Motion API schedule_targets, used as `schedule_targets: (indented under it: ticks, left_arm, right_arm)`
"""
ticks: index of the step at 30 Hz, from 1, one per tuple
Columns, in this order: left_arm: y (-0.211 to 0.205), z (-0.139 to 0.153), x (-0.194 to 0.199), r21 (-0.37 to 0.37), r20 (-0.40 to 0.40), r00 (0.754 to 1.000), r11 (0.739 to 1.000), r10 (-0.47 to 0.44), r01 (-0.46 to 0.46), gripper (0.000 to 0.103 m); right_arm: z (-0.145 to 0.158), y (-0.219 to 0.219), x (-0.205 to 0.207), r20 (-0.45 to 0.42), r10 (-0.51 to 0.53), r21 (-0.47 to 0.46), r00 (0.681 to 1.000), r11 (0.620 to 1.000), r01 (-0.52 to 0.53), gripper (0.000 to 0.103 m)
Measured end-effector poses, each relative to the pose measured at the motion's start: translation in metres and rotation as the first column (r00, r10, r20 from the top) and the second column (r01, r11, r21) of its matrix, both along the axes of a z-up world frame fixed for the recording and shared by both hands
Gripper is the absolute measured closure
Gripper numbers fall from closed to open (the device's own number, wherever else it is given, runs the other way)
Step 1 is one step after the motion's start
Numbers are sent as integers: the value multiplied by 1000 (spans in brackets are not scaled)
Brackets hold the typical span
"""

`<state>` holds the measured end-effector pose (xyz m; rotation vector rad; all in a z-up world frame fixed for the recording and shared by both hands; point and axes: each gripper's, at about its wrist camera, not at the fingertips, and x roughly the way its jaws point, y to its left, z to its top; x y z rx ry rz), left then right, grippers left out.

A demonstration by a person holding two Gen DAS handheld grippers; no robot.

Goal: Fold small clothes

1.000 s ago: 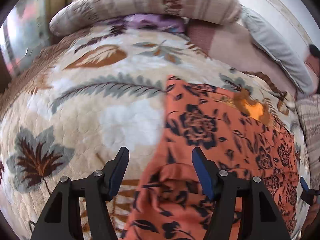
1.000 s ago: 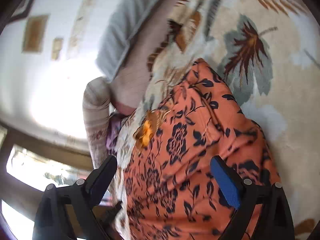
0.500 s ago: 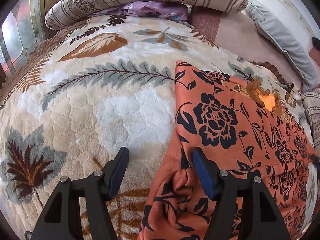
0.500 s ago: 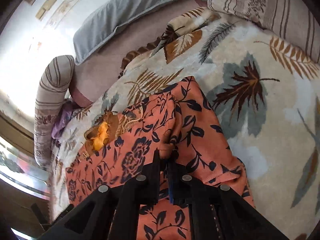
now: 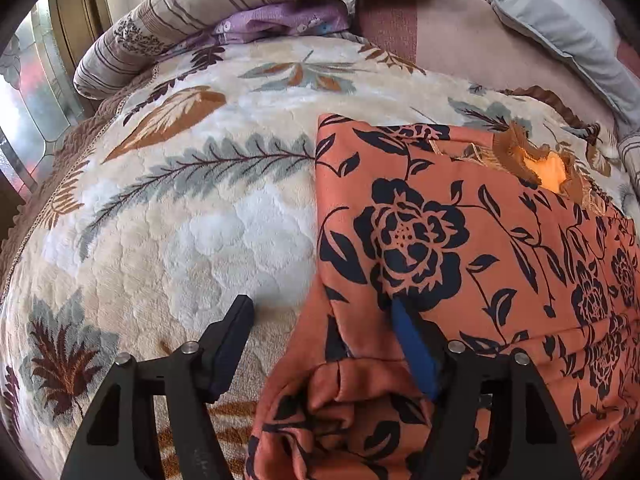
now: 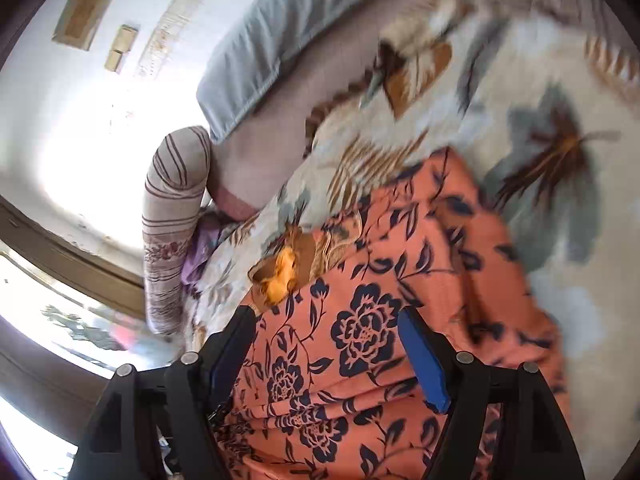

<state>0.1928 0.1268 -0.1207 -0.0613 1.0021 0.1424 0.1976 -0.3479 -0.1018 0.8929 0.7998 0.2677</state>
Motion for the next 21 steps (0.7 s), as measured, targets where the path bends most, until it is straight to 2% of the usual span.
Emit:
schedule_targets:
  ticks: [2, 3, 5, 8, 9, 10, 11, 12, 13, 14, 16, 19, 21]
  left_arm:
    - [1, 2, -1, -6, -6, 1000, 1000, 0, 0, 30]
    - [2, 4, -1, -4, -12, 1000, 1000, -6, 6, 30]
    - [7, 9, -6, -15, 10, 1000, 1000, -5, 5, 30]
    - [5, 4, -4, -8, -5, 1000, 1000, -11, 11, 30]
    - [4, -2, -4, -3, -7, 1000, 1000, -13, 13, 28]
    - [4, -3, -5, 4, 8, 1000, 1000, -2, 2, 24]
    - [5, -2, -5, 5, 10, 1000, 1000, 1, -1, 24]
    - [6, -1, -5, -2, 4, 1000, 1000, 0, 0, 24]
    - [9, 1, -7, -19, 1, 1000, 1000, -1, 1, 24]
    - [12, 4, -9, -37, 4, 1000, 999, 2, -2, 24]
    - [16, 9, -16, -58, 4, 1000, 998, 16, -16, 25]
    - [20, 22, -39, -98, 31, 999, 995, 19, -16, 25]
    - [22, 32, -61, -125, 39, 999, 992, 19, -14, 25]
  right_arm:
    - [-45, -6, 15, -144, -2, 21, 990, 1000, 5, 33]
    - [-42, -10, 12, -118, -23, 43, 993, 999, 28, 34]
    - [-17, -8, 12, -31, 18, 62, 999, 998, -16, 32]
    - [6, -11, 27, 43, 17, 34, 999, 999, -18, 24]
    - [2, -16, 39, 43, 9, 31, 999, 999, -10, 19]
    - [-9, -22, 54, 7, -5, -8, 1000, 1000, 5, 18]
    - [-26, -31, 67, -65, -28, -23, 997, 999, 27, 19]
    - [-36, -38, 71, -67, -40, 66, 997, 997, 45, 19]
    - [-34, -45, 63, -40, -65, 134, 997, 988, 70, 19]
    - [-24, -47, 54, -12, -70, 151, 997, 986, 71, 19]
    - [-8, -47, 28, 38, -81, 148, 996, 986, 74, 19]
    - [7, -43, -21, 61, -69, 103, 996, 993, 62, 19]
    - [6, -43, -60, 58, -55, 139, 997, 989, 46, 19]
